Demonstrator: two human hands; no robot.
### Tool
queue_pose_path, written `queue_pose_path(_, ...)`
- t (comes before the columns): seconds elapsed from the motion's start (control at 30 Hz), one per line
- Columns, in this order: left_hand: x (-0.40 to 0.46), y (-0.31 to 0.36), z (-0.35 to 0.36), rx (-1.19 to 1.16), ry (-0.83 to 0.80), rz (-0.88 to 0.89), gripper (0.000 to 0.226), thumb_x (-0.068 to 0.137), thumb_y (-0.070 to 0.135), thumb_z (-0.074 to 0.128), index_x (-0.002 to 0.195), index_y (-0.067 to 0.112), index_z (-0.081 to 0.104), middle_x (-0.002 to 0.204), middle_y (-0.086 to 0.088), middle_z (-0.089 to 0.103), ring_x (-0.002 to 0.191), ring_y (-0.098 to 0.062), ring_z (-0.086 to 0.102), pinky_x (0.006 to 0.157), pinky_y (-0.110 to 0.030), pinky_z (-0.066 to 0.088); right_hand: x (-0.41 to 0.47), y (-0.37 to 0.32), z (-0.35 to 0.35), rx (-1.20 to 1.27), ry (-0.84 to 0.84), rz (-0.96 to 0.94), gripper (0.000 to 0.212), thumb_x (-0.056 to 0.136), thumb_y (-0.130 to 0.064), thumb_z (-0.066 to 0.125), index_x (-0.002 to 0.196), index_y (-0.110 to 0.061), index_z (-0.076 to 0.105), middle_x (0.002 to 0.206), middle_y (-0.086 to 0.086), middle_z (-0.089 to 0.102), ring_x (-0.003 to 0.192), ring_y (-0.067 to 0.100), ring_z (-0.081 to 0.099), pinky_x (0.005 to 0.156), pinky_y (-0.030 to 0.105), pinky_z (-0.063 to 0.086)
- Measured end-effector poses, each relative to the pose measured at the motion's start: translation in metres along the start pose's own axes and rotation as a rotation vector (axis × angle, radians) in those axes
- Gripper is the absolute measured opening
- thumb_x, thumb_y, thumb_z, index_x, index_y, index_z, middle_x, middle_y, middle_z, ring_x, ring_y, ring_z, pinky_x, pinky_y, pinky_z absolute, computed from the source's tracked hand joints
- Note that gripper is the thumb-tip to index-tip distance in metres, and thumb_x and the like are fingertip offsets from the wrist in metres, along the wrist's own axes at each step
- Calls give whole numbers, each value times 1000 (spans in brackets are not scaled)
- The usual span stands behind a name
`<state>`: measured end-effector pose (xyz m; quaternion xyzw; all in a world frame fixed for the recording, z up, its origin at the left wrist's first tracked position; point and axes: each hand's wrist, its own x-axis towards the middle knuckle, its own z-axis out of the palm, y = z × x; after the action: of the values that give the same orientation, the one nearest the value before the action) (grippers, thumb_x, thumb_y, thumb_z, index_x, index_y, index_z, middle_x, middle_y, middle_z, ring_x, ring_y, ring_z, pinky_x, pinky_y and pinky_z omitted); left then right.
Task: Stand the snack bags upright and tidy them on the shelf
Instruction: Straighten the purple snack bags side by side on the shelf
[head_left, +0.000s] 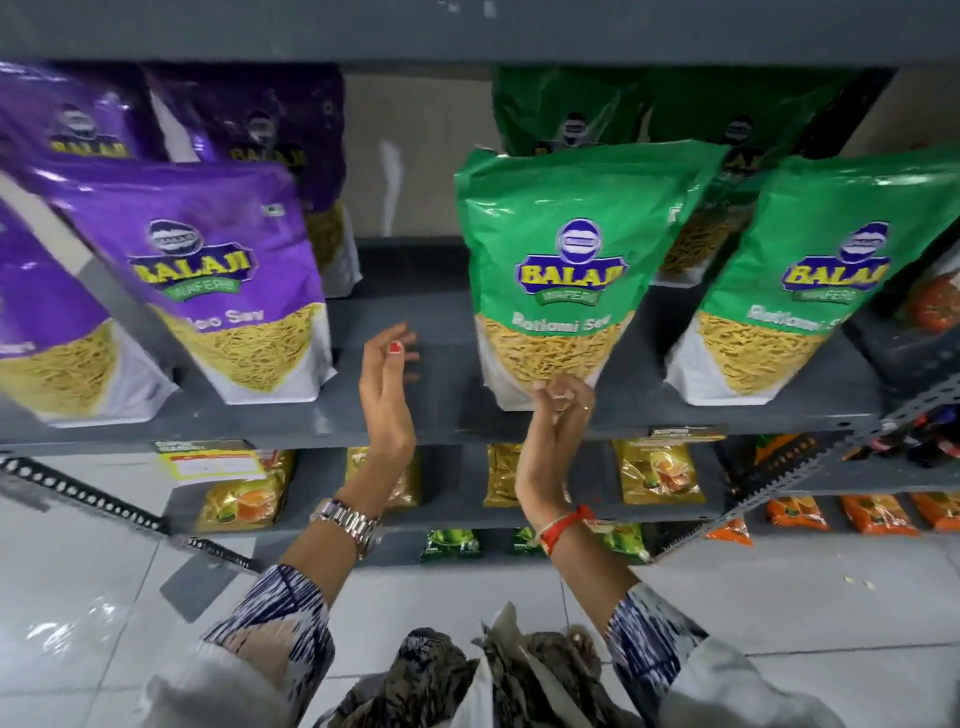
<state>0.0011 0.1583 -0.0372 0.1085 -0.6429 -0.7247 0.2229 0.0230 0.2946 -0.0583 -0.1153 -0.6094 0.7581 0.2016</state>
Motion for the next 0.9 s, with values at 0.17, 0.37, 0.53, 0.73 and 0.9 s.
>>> queue_pose_path(0.17,3,11,-92,16,254,142,11,81,32,47,85,23,53,77,4,49,70,-10,43,66,-27,35,-53,10,76,-63,-320,8,18,79,-33,58,95,-27,52,97,10,52,84,9,51,75,12,42)
queue_pose_path(0.37,52,28,-174,30,327,77,44,80,43,52,114,19,38,113,-6,43,106,-20,43,94,-37,36,-41,4,172,-166,-506,169,57,82,-44,54,131,-16,43,136,8,48,125,19,46,109,34,36)
queue_pose_path(0.53,92,39,-193,5,182,-234,84,80,61,50,145,21,16,156,-3,19,143,-22,22,118,-39,19,-36,-6,207,-16,-633,309,55,88,-46,47,134,-16,39,116,-5,61,86,-9,57,67,10,49)
queue_pose_path(0.73,123,21,-206,21,-19,-324,101,58,75,52,138,15,35,141,-9,48,127,-24,48,110,-47,36,-43,-3,216,-17,-636,348,29,94,-48,38,117,-31,44,109,-5,63,94,5,61,75,24,48)
queue_pose_path(0.9,99,45,-199,31,-17,-318,63,92,45,37,143,12,20,146,-13,39,131,-28,42,112,-47,33,-50,1,213,-30,-635,330,29,96,-44,35,118,-27,42,100,-12,62,87,-2,62,67,17,49)
